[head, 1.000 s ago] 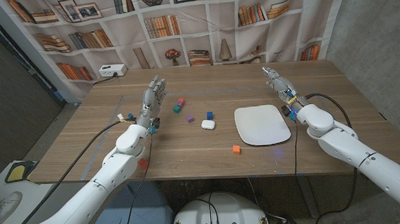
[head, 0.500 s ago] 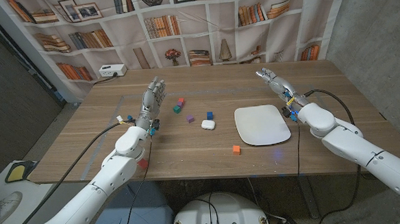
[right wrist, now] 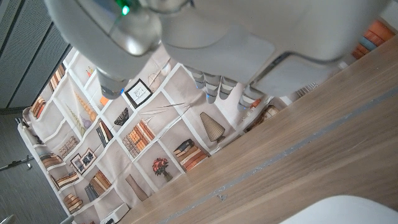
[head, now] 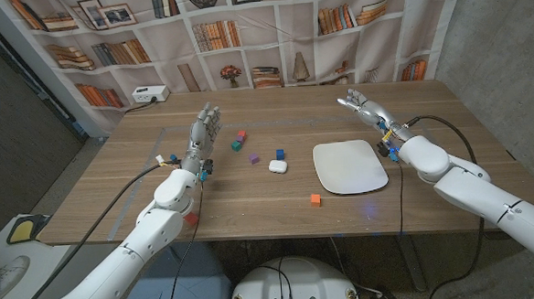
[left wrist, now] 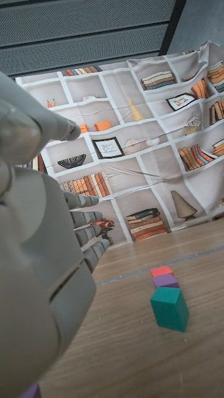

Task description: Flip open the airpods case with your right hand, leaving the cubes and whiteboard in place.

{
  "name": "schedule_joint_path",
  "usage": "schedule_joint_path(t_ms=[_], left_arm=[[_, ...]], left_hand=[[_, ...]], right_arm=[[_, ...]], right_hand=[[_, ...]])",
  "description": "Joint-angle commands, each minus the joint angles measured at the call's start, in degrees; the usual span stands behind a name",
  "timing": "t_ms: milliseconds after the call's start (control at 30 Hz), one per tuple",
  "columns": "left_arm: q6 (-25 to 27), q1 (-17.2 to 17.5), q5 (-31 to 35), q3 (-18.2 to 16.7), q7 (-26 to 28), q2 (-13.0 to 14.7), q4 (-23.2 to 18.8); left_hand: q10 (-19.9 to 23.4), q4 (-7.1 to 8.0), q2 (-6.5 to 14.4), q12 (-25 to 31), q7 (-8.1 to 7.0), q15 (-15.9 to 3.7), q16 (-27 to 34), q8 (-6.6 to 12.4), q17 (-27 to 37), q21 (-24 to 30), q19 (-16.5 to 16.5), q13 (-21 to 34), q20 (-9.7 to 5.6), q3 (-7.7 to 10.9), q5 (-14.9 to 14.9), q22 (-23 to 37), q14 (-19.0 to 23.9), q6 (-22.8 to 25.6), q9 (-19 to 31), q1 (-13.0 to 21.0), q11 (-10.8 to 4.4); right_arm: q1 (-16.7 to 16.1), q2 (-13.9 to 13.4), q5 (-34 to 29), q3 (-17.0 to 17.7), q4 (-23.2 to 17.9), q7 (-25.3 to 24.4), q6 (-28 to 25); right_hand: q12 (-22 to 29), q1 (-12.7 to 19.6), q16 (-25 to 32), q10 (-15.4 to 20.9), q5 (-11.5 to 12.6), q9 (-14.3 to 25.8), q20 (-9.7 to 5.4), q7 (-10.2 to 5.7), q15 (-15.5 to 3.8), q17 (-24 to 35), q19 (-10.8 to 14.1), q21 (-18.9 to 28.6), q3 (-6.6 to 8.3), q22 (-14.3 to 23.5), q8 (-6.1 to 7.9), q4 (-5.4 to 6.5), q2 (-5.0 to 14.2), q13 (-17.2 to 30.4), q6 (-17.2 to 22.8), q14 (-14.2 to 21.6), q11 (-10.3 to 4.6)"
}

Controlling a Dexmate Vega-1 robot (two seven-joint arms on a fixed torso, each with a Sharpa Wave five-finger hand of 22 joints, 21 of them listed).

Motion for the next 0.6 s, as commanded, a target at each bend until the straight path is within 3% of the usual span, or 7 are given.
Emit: schedule_joint_path(t_ms=[33,400,600], left_arm=[[-0.55,-0.04,-0.11,0.05,-0.65,-0.38,1.02],[-1.66,-1.19,0.26,0.66,-1.33,-1.42,2.54],[-1.37,-1.25,0.52,0.74,-0.72,-1.54,2.34]], left_hand=[[0.12,-0.13,-0.31,-0.05,0.13,0.13,-0.09,0.05,0.22,0.34,0.29,0.11,-0.04,-0.20,0.20,0.18,0.02,-0.01,0.20,0.01,-0.03],[0.03,-0.13,-0.26,-0.09,0.40,0.18,-0.12,0.03,0.22,0.36,0.39,0.12,-0.26,-0.22,0.22,0.18,-0.04,-0.06,0.20,0.01,0.01],[0.13,-0.15,-0.25,-0.05,0.30,0.17,-0.11,0.09,0.21,0.32,0.34,0.12,-0.23,-0.23,0.23,0.17,-0.03,0.10,0.20,0.03,0.04]], right_arm=[[-2.35,-0.31,-3.97,1.34,-3.29,-3.35,-1.70],[-3.40,-1.53,-5.73,1.94,-6.10,-3.44,-4.49],[-4.26,-2.17,-6.47,2.53,-7.03,-3.85,-4.93]], right_hand=[[2.00,3.21,1.42,4.36,-0.32,0.17,-0.09,-0.55,-0.16,0.26,2.01,1.14,1.47,0.26,1.59,-0.45,0.18,0.68,-0.39,-2.92,-0.45],[2.66,4.32,1.23,6.22,-0.51,0.15,-0.57,-0.03,0.08,0.22,1.99,0.91,1.82,0.23,1.62,-0.41,0.00,1.07,0.14,-3.35,-0.18],[2.29,4.60,1.18,5.39,-0.57,0.15,-0.49,0.03,0.08,0.20,1.77,0.76,1.90,0.22,1.53,-0.32,-0.09,1.22,0.13,-3.47,-0.12]])
